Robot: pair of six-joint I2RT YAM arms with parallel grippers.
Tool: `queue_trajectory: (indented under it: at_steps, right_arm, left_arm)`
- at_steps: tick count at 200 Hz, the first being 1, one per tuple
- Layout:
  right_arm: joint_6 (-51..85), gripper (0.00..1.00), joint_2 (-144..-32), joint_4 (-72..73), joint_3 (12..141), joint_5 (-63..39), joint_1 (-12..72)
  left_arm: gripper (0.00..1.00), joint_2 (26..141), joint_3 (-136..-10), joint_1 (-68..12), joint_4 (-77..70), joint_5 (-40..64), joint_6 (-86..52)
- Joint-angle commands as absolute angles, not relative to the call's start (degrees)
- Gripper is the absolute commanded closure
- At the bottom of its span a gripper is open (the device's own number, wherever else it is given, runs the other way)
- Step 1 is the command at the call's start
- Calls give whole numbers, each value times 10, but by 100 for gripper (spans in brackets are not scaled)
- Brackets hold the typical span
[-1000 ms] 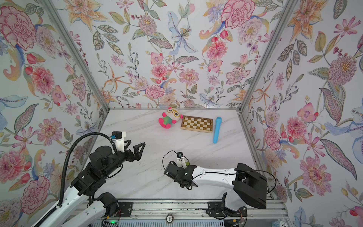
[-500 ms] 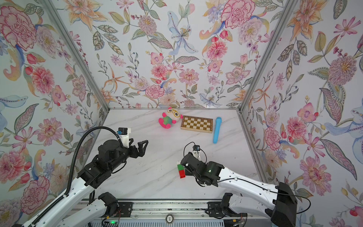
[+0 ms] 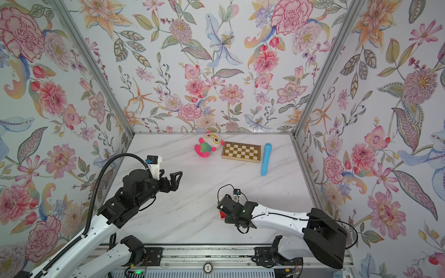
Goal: Assemble the letter r with lego
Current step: Adjust the lego brick at the center of the board, then reset both arms
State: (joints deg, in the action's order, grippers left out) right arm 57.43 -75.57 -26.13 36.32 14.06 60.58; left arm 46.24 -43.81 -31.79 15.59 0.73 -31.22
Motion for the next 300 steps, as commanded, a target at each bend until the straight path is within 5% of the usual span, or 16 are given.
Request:
queue_trajectory:
  at_steps: [1, 89, 98, 123, 153, 174, 231, 300]
  right_arm:
    - [555, 73, -788, -225, 381, 122, 603]
    - [546, 67, -822, -280, 440, 116, 611]
    - [543, 56, -794, -329, 459, 138, 617]
    - [474, 0, -678, -450, 523, 224, 592]
    - [288, 1, -595, -437, 553, 256, 395]
    - [129, 1, -552, -261, 462, 253, 299]
    - [47, 1, -557, 205, 199, 172, 130]
    - [27, 1, -727, 506, 135, 58, 20]
  left_arm:
    - [1, 443, -435, -310, 173, 13, -308]
    - [1, 424, -429, -303, 195, 0, -308]
    - [1, 425, -429, -301, 193, -9, -305]
    - [1, 441, -430, -297, 189, -131, -297]
    - [1, 468, -374, -297, 59, -344, -191]
    - [1, 469, -281, -287, -132, -407, -109]
    - [1, 521, -131, -175, -446, -350, -1]
    - [1, 740, -57, -93, -733, -241, -10]
